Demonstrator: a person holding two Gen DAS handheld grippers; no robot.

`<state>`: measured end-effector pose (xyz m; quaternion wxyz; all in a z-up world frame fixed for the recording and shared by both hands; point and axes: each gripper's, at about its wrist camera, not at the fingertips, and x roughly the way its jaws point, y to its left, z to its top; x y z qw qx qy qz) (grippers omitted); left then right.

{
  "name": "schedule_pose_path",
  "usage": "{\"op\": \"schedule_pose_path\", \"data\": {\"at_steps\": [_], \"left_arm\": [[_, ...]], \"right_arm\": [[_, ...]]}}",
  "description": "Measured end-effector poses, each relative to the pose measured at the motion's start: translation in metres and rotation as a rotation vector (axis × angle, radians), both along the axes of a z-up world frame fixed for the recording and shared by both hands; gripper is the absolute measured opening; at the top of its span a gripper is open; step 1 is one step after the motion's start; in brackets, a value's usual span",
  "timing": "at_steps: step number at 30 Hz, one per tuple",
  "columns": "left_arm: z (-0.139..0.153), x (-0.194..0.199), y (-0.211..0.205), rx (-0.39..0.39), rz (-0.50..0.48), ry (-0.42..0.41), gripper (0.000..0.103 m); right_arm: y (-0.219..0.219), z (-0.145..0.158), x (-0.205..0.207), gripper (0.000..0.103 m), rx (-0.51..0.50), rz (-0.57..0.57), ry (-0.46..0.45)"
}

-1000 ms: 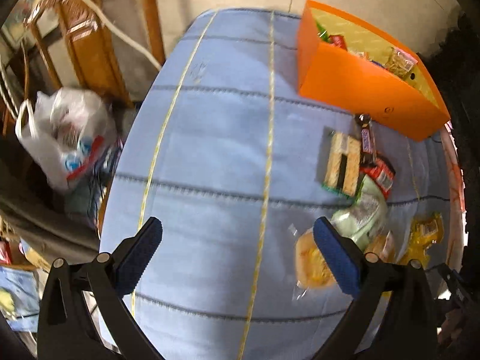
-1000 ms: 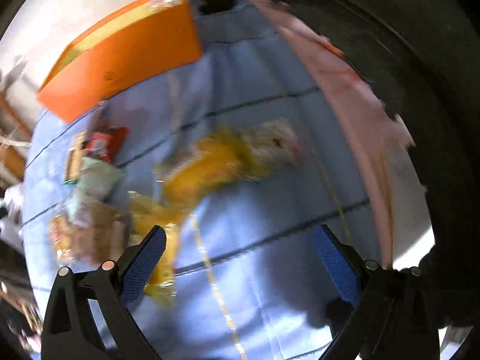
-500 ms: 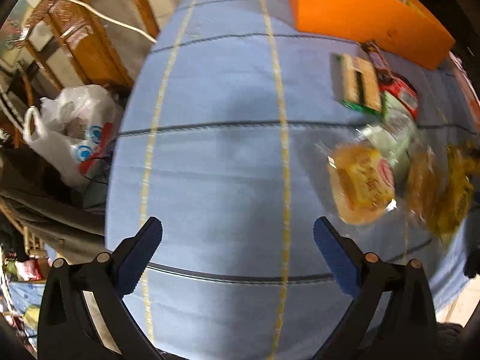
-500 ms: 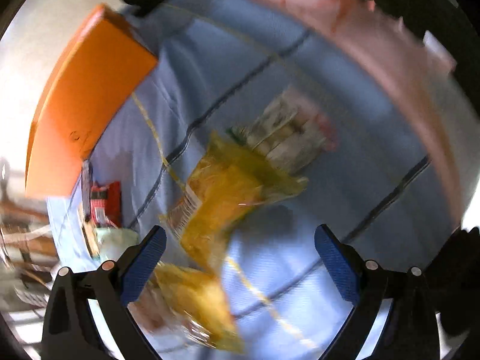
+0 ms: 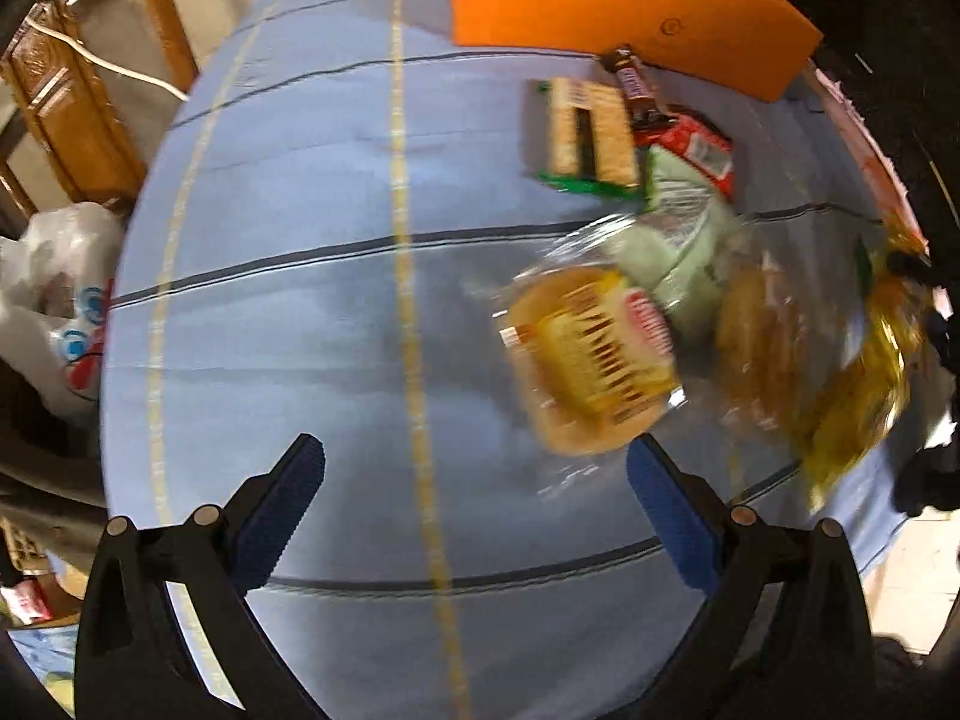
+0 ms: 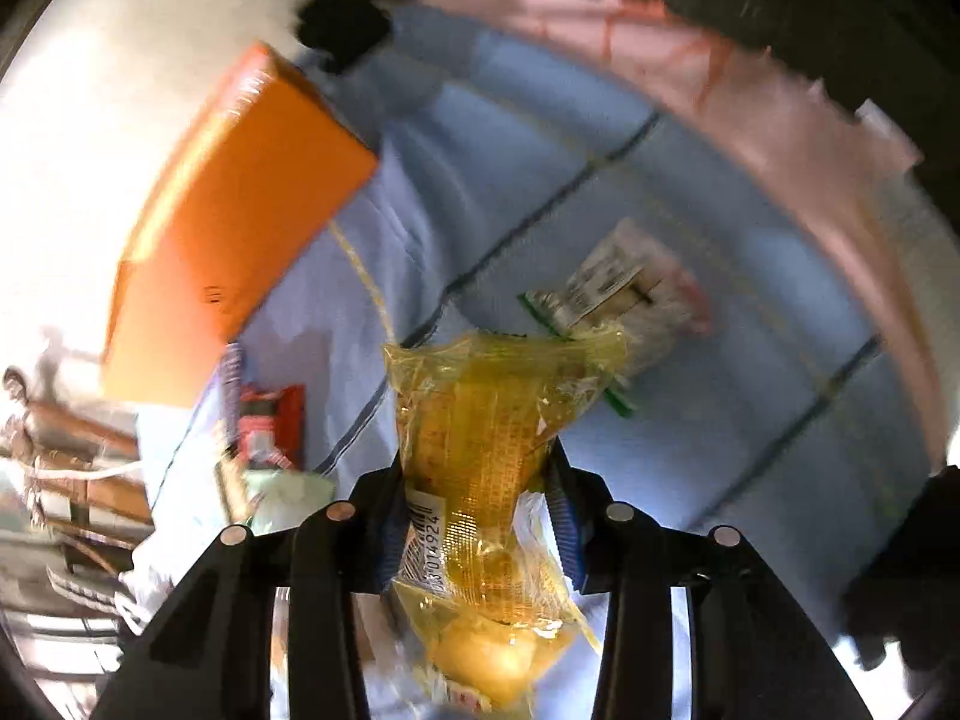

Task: Organize snacks
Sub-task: 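Grasp a yellow bun bag with the left gripper while the right grasps a yellow bag, then carry both yellow bags over the orange box and release them inside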

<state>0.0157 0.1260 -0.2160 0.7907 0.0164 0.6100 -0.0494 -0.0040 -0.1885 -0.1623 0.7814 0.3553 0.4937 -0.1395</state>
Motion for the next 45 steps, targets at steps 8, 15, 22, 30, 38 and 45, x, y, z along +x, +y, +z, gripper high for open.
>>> {"op": "schedule_pose_path", "data": {"at_steps": [8,15,22,30,38,45], "left_arm": [[-0.026,0.035,-0.029,-0.078,0.093,0.044,0.084],[-0.024,0.036,-0.038,-0.039,0.134,0.019,0.054],[0.031,0.051,-0.022,-0.091,0.194,-0.025,0.053],[0.138,0.137,-0.042,-0.033,0.07,-0.15,0.053],[0.198,0.274,-0.076,0.03,0.023,-0.219,0.053],[0.191,0.33,-0.09,0.101,-0.004,-0.205,0.093]], "right_arm": [[-0.019,0.03,-0.029,0.04,-0.024,0.071,-0.099],[-0.029,0.069,-0.021,0.04,-0.004,0.184,-0.188],[-0.026,0.113,0.023,0.04,-0.063,0.252,-0.255],[-0.013,0.148,0.148,0.04,-0.133,0.339,-0.183],[0.023,0.156,0.292,0.04,-0.291,0.567,-0.055],[0.046,0.135,0.331,0.099,-0.467,0.711,0.032]]}}
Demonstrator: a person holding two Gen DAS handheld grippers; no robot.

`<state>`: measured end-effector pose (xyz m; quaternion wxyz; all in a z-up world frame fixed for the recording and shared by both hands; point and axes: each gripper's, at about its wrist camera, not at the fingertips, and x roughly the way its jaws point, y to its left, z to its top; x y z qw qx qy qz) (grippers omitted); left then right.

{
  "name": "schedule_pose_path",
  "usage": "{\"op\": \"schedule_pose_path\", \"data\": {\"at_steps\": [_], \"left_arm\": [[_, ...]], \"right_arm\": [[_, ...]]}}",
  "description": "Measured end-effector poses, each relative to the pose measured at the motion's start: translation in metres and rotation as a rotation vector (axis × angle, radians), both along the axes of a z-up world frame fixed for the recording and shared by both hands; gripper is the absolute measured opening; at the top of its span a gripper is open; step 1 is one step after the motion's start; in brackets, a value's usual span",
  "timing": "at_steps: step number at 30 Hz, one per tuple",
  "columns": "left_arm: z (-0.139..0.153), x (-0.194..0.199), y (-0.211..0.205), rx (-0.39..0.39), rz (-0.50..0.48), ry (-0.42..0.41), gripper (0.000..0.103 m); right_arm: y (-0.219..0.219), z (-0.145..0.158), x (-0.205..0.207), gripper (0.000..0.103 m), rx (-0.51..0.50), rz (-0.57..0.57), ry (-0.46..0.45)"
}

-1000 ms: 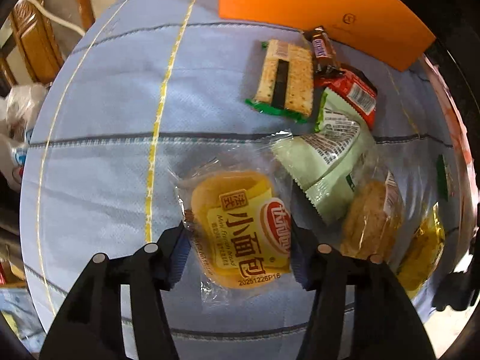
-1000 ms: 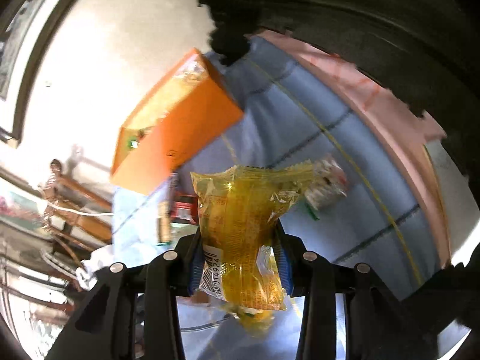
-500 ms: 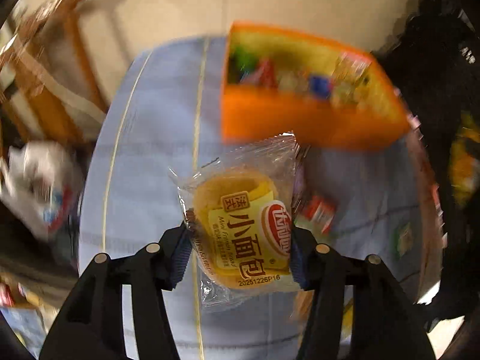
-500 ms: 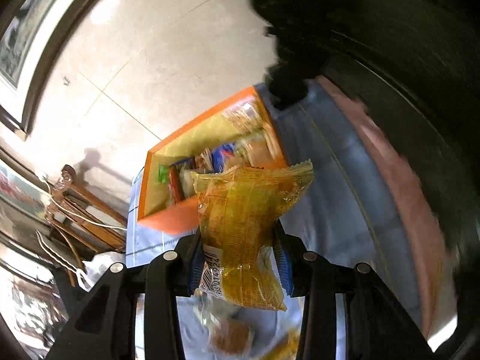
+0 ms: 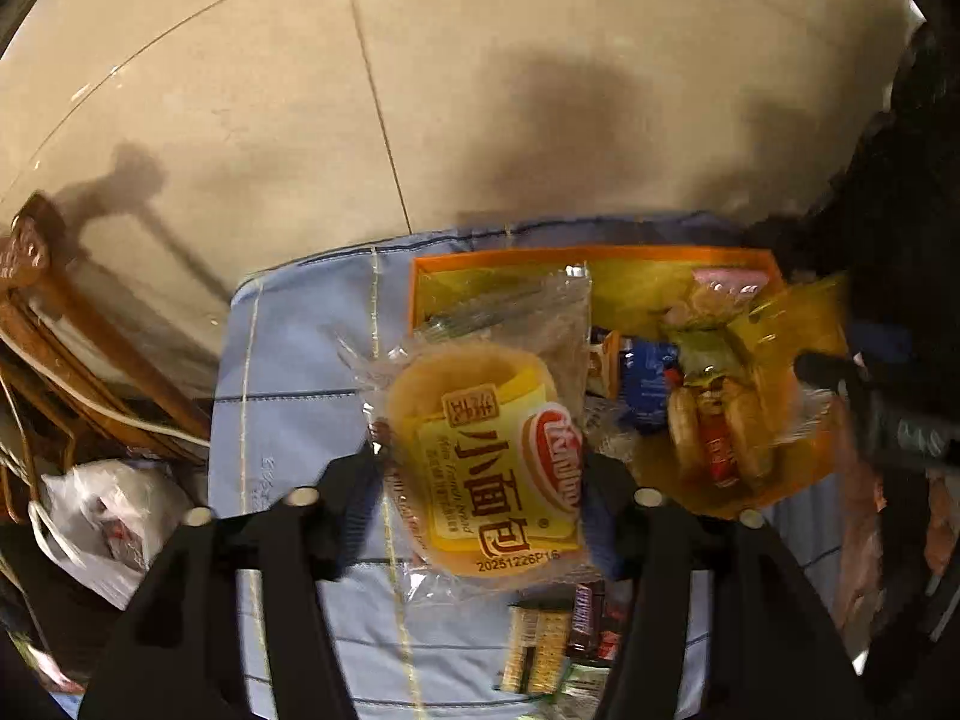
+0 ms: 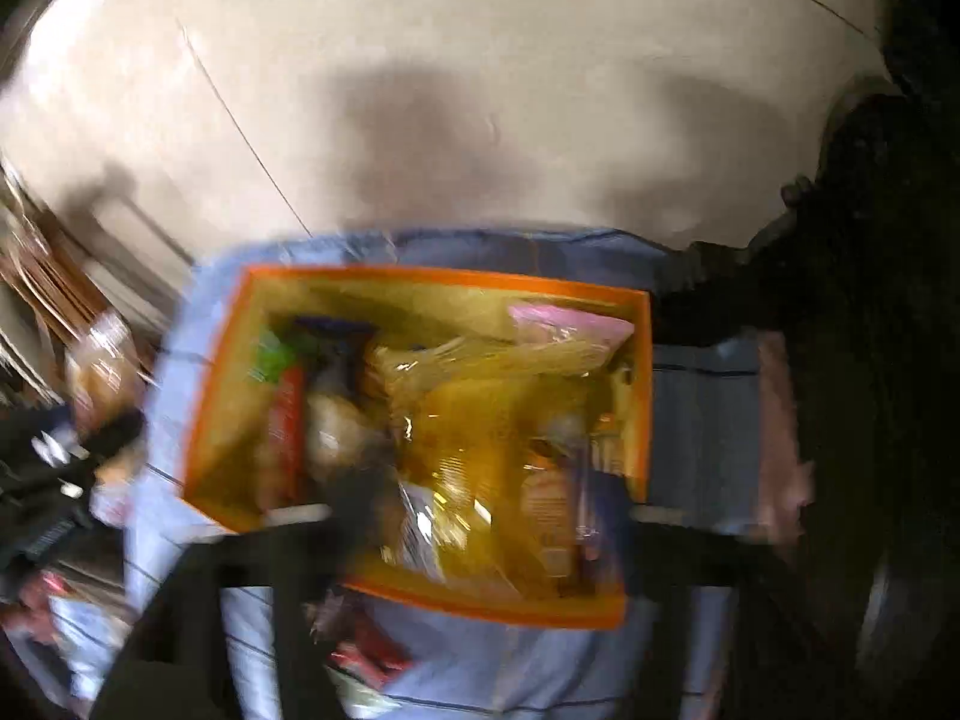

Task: Organize snacks
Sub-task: 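Carry both yellow bags over the orange box and release them inside, then grasp a cracker packet with the left gripper while the right grasps a white snack bag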

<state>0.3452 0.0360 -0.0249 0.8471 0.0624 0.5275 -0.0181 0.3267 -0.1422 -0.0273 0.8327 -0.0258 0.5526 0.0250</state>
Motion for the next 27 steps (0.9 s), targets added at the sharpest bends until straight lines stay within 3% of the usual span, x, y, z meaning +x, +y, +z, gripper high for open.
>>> {"op": "schedule_pose_path", "data": {"at_steps": [3,5,8,9,13,17,20,21,22,24,25,27], "left_arm": [[-0.013,-0.011,0.003,0.108,0.005,-0.067,0.099],[-0.027,-0.024,0.005,0.128,-0.038,-0.026,0.099],[-0.058,-0.062,0.02,0.085,-0.047,0.03,0.099],[-0.069,-0.074,0.023,0.063,-0.052,0.054,0.099],[-0.121,-0.12,0.049,0.032,0.014,0.191,0.099],[-0.161,-0.149,0.078,-0.049,0.108,0.255,0.099],[-0.181,-0.163,0.093,0.015,0.185,0.264,0.099],[-0.185,-0.167,0.093,0.007,0.172,0.265,0.099],[-0.187,-0.169,0.092,0.01,0.166,0.271,0.099],[-0.189,-0.172,0.085,0.005,0.142,0.249,0.099],[-0.189,-0.174,0.079,-0.007,0.112,0.238,0.099],[-0.191,-0.172,0.063,-0.015,0.06,0.226,0.099]], "right_arm": [[-0.003,-0.013,-0.027,0.099,-0.055,-0.003,0.001],[-0.012,-0.018,-0.062,0.099,-0.046,-0.044,-0.007],[-0.049,-0.041,-0.148,0.099,-0.02,-0.227,-0.017],[-0.067,-0.06,-0.182,0.099,-0.034,-0.334,0.03],[-0.106,-0.119,-0.262,0.099,-0.083,-0.538,0.14],[-0.102,-0.146,-0.274,0.099,0.031,-0.418,0.118],[-0.099,-0.172,-0.267,0.099,0.001,-0.357,0.137],[-0.1,-0.18,-0.267,0.096,0.001,-0.348,0.149],[-0.102,-0.184,-0.27,0.079,0.003,-0.352,0.15],[-0.104,-0.177,-0.274,0.057,0.019,-0.36,0.115],[-0.106,-0.175,-0.275,0.051,0.044,-0.368,0.121],[-0.109,-0.163,-0.28,0.051,0.064,-0.401,0.102]]}}
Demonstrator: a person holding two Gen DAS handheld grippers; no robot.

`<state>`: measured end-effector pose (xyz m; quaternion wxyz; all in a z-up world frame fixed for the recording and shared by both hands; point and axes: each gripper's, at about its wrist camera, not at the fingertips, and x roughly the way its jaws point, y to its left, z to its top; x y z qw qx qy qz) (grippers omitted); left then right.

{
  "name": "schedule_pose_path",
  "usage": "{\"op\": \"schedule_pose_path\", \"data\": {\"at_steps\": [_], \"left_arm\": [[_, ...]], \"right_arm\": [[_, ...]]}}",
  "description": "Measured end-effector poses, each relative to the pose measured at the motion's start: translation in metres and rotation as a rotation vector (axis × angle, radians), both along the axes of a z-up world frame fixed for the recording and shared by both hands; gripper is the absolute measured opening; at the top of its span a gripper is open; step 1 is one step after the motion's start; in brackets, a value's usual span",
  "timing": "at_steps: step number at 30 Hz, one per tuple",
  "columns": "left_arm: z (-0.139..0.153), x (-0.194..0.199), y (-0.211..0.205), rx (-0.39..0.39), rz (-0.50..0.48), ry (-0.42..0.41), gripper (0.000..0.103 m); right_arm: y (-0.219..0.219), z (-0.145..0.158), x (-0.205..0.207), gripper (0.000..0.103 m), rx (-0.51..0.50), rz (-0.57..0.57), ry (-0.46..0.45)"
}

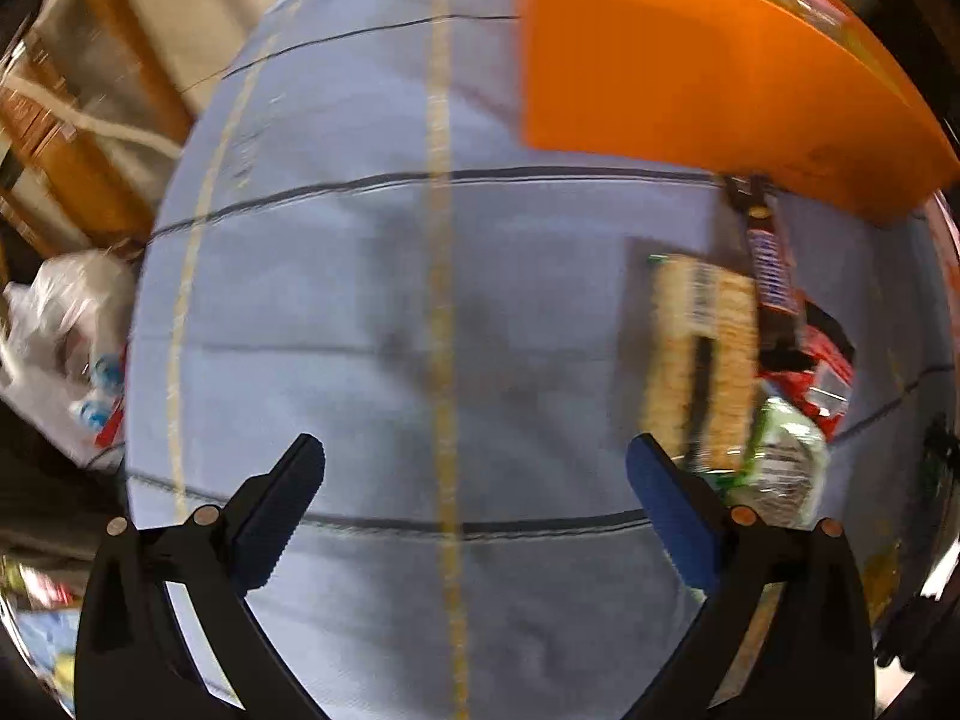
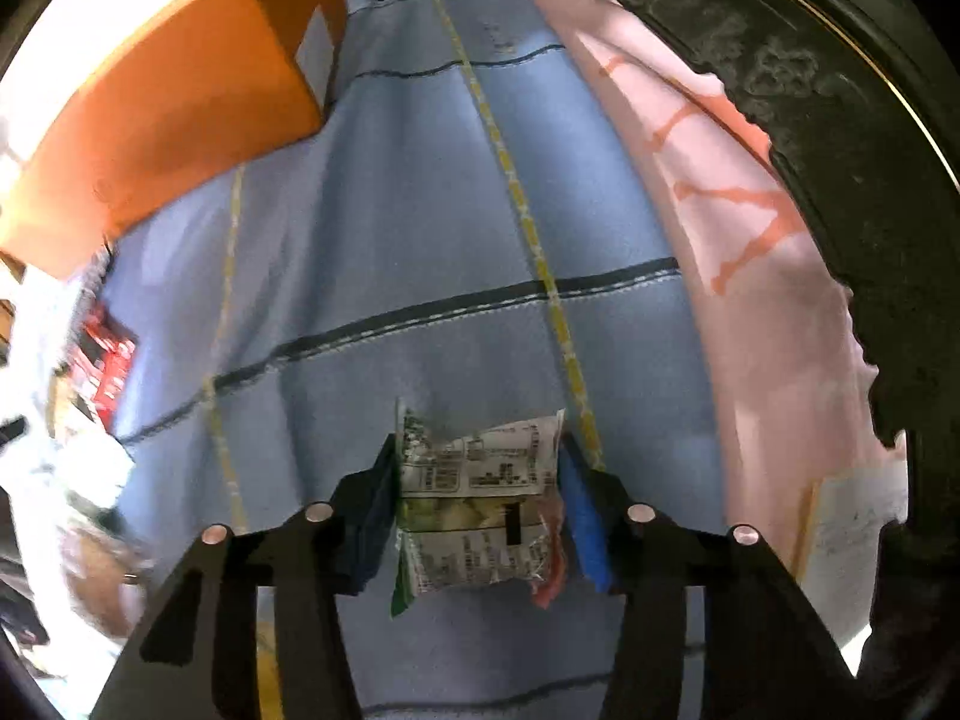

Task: Organize snacks
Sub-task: 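Grasp a cracker packet with the left gripper while the right grasps a white snack bag, then drop the cracker packet and white snack bag into the orange box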

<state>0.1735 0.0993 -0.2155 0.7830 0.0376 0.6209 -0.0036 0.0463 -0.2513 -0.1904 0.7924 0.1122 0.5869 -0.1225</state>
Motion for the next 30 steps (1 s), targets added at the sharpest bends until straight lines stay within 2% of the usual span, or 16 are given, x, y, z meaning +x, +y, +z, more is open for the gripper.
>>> {"op": "schedule_pose_path", "data": {"at_steps": [3,6,8,11,12,13,14,15,16,17,18,20,22,25,28,30], "left_arm": [[-0.008,0.005,-0.022,-0.014,-0.071,-0.012,0.099],[-0.019,0.012,-0.04,-0.064,-0.128,-0.013,0.099],[-0.021,0.019,-0.043,-0.11,-0.113,-0.02,0.099],[-0.03,0.027,-0.045,-0.19,-0.064,0.029,0.099],[-0.031,0.026,-0.048,-0.158,-0.083,0.002,0.099],[-0.035,0.025,-0.054,-0.082,-0.118,-0.008,0.099],[-0.036,0.02,-0.061,-0.015,-0.176,-0.052,0.098],[-0.035,0.015,-0.066,0.012,-0.212,-0.067,0.094],[-0.033,0.012,-0.067,0.001,-0.241,-0.078,0.087],[-0.031,0.012,-0.063,-0.059,-0.243,-0.061,0.07],[-0.027,0.013,-0.058,-0.056,-0.211,-0.075,0.047],[-0.023,0.018,-0.045,-0.072,-0.162,-0.073,0.046],[-0.015,0.02,-0.03,-0.107,-0.08,-0.076,0.046],[0.001,0.024,-0.016,-0.129,-0.042,-0.084,0.046],[0.033,0.023,-0.008,-0.147,-0.029,-0.101,0.046],[0.067,0.029,-0.008,-0.166,-0.018,-0.131,0.046]], "right_arm": [[-0.002,0.021,-0.007,0.051,0.008,-0.028,-0.054],[-0.002,0.039,-0.015,0.053,0.039,-0.048,-0.091],[-0.006,0.048,-0.02,0.053,0.054,-0.052,-0.116],[-0.005,0.053,-0.028,0.053,0.062,-0.062,-0.122],[-0.007,0.052,-0.031,0.053,0.084,-0.07,-0.127],[-0.006,0.059,-0.027,0.053,0.099,-0.079,-0.13],[-0.011,0.06,-0.03,0.053,0.11,-0.091,-0.131],[-0.012,0.061,-0.03,0.053,0.11,-0.096,-0.13],[-0.011,0.06,-0.033,0.053,0.104,-0.102,-0.132],[-0.01,0.061,-0.035,0.053,0.1,-0.105,-0.132],[-0.009,0.063,-0.034,0.053,0.093,-0.108,-0.124],[-0.008,0.069,-0.031,0.053,0.06,-0.107,-0.114],[-0.009,0.079,-0.025,0.053,0.053,-0.108,-0.158],[-0.013,0.102,-0.012,0.053,0.059,-0.119,-0.22],[-0.001,0.137,0.012,0.053,0.084,-0.07,-0.315],[0.014,0.163,0.037,0.053,0.151,0.007,-0.4]]}}
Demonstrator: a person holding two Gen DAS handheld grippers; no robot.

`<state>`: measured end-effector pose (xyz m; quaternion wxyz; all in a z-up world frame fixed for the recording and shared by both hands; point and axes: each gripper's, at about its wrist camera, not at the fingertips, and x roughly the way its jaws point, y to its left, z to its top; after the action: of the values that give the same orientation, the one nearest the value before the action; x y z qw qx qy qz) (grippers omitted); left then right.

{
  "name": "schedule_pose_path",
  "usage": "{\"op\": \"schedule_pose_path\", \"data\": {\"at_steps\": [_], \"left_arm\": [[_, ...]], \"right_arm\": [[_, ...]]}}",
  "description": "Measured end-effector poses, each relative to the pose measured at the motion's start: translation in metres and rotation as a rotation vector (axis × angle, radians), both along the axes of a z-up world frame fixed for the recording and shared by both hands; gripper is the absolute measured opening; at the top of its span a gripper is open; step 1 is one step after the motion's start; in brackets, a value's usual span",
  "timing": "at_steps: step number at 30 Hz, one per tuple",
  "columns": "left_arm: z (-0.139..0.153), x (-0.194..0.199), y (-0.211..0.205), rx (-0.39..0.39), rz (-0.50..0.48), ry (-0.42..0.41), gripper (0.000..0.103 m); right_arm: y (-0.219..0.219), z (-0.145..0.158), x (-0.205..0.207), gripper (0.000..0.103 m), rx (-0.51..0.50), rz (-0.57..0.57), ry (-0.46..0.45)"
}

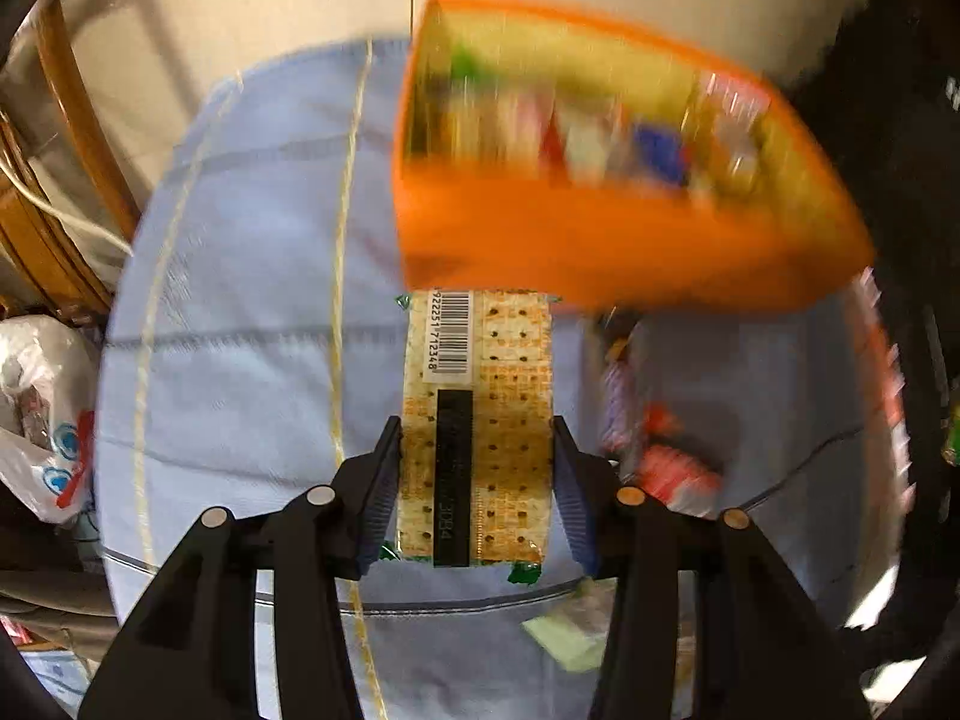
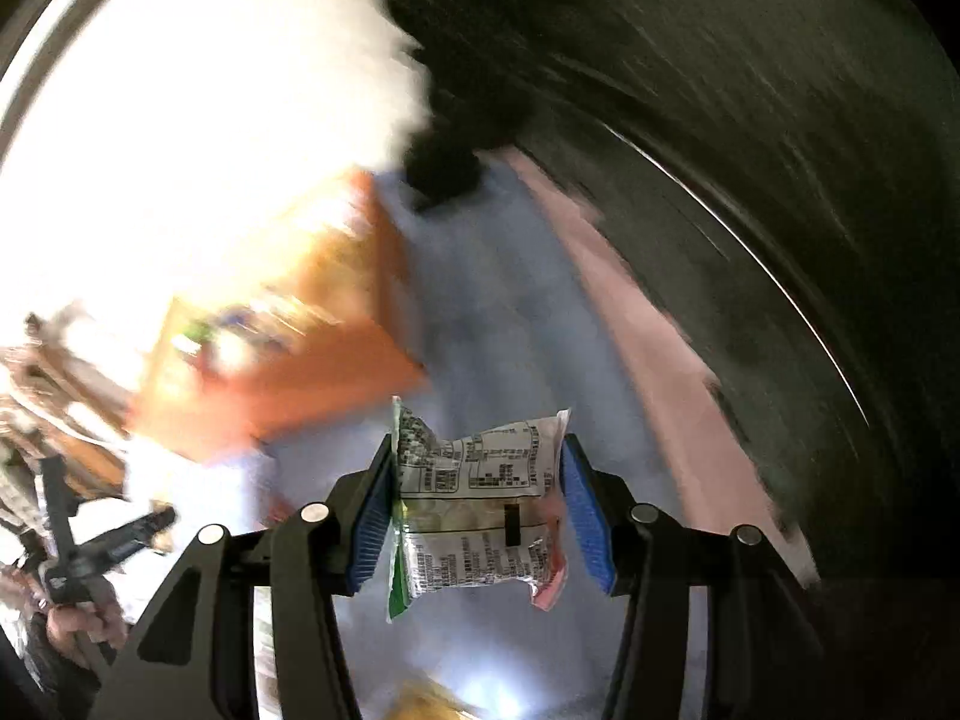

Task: Organize snacks
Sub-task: 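Drop the cracker packet and white snack bag into the orange box, then grasp a Snickers bar from the table with the right gripper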

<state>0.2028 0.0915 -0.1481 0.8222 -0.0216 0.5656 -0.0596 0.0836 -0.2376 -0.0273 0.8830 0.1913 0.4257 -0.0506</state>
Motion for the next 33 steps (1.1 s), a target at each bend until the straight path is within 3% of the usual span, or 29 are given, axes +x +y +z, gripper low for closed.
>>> {"op": "schedule_pose_path", "data": {"at_steps": [2,4,6,9,11,12,13,15,17,20,23,26,27,29,31,33], "left_arm": [[0.039,0.016,0.004,0.004,-0.01,-0.044,0.046],[0.07,0.051,-0.008,0.001,-0.027,-0.077,0.046],[0.088,0.08,-0.015,0.012,-0.045,-0.125,0.046],[0.105,0.106,-0.038,0.102,-0.071,-0.164,0.046],[0.111,0.121,-0.05,0.137,-0.109,-0.209,0.048],[0.117,0.132,-0.054,0.145,-0.095,-0.234,0.073],[0.115,0.135,-0.057,0.168,-0.062,-0.254,0.097],[0.116,0.134,-0.059,0.19,-0.038,-0.292,0.099],[0.103,0.129,-0.055,0.188,-0.095,-0.25,0.099],[0.076,0.102,-0.034,0.183,-0.105,-0.193,0.099],[0.042,0.075,-0.004,0.115,-0.029,-0.098,0.099],[0.013,0.045,0.028,0.012,0.034,-0.021,0.099],[0.003,0.032,0.037,0.027,0.046,-0.029,0.099],[-0.02,0.003,0.054,0.174,0.071,-0.073,0.099],[-0.036,-0.015,0.069,0.248,0.103,-0.052,0.099],[-0.051,-0.037,0.091,0.196,0.149,-0.014,0.099]], "right_arm": [[0.018,0.026,0.039,0.053,0.066,0.114,-0.076],[0.034,0.042,0.076,0.053,0.035,0.168,-0.089],[0.05,0.053,0.118,0.053,-0.043,0.203,-0.068],[0.067,0.056,0.165,0.053,-0.085,0.256,-0.016],[0.081,0.05,0.189,0.066,-0.122,0.299,0.016],[0.089,0.042,0.203,0.09,-0.168,0.32,0.053],[0.095,0.036,0.211,0.099,-0.201,0.313,0.079],[0.1,0.021,0.215,0.099,-0.236,0.295,0.137],[0.101,0.008,0.191,0.099,-0.196,0.265,0.152],[0.123,-0.018,0.137,0.099,-0.15,0.266,0.19],[0.157,-0.062,0.111,0.1,-0.092,0.296,0.289],[0.185,-0.116,0.105,0.099,-0.115,0.185,0.351],[0.192,-0.128,0.108,0.099,-0.111,0.174,0.37],[0.208,-0.148,0.113,0.099,-0.131,0.152,0.368],[0.23,-0.166,0.119,0.099,-0.276,0.128,0.376],[0.238,-0.173,0.119,0.098,-0.292,0.12,0.361]]}}
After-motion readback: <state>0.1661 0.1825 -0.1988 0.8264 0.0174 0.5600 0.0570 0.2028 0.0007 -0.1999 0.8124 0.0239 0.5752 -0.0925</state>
